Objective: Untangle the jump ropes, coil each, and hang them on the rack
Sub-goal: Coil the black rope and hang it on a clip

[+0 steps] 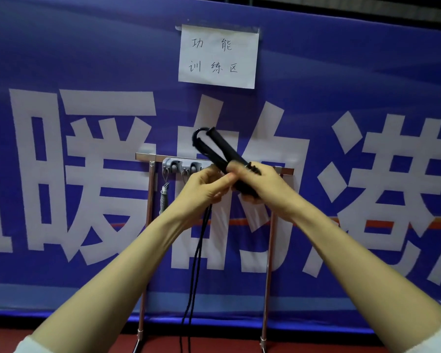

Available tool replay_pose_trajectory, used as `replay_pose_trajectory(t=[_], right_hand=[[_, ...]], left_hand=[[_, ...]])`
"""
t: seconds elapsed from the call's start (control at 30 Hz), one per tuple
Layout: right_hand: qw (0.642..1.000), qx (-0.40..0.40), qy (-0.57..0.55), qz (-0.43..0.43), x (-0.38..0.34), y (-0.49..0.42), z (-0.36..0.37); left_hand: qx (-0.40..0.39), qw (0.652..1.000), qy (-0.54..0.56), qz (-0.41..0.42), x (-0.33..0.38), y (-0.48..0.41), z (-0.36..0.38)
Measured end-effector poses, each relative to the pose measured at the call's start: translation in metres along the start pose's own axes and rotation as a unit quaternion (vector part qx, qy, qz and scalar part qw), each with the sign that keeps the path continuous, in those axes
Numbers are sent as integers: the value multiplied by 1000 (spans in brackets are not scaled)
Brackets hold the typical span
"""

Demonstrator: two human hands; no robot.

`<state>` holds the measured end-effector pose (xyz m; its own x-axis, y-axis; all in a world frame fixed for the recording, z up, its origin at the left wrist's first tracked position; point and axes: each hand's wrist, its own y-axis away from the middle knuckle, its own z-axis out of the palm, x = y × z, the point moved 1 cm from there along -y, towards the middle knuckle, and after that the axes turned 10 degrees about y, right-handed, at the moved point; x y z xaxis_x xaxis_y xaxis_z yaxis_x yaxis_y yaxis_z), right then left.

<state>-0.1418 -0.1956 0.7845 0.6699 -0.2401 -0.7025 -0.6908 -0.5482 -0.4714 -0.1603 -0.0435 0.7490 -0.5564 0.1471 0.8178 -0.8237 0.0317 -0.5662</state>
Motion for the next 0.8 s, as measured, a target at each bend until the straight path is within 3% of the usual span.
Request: replay_pose_trajectory(t=[0.1, 0.27, 0.43, 0.5, 0.67, 0.8], right_hand=[[996, 72, -37, 38, 4, -5, 5], [990, 70, -118, 30, 8, -5, 5], [972, 90, -215, 22, 2, -2, -3], [971, 53, -234, 17, -1, 1, -6], [975, -134, -174, 46, -4, 11, -12], [947, -258, -160, 110, -1, 17, -8]], left_hand=[[-14, 998, 59, -8, 2, -3, 8], [-45, 999, 17, -9, 5, -3, 3], [-57, 996, 23, -68, 0, 1, -4], [-66, 995, 33, -62, -6, 4, -9], [-94, 995, -20, -11, -9, 5, -26], [-154, 982, -107, 34, 2, 4, -28]])
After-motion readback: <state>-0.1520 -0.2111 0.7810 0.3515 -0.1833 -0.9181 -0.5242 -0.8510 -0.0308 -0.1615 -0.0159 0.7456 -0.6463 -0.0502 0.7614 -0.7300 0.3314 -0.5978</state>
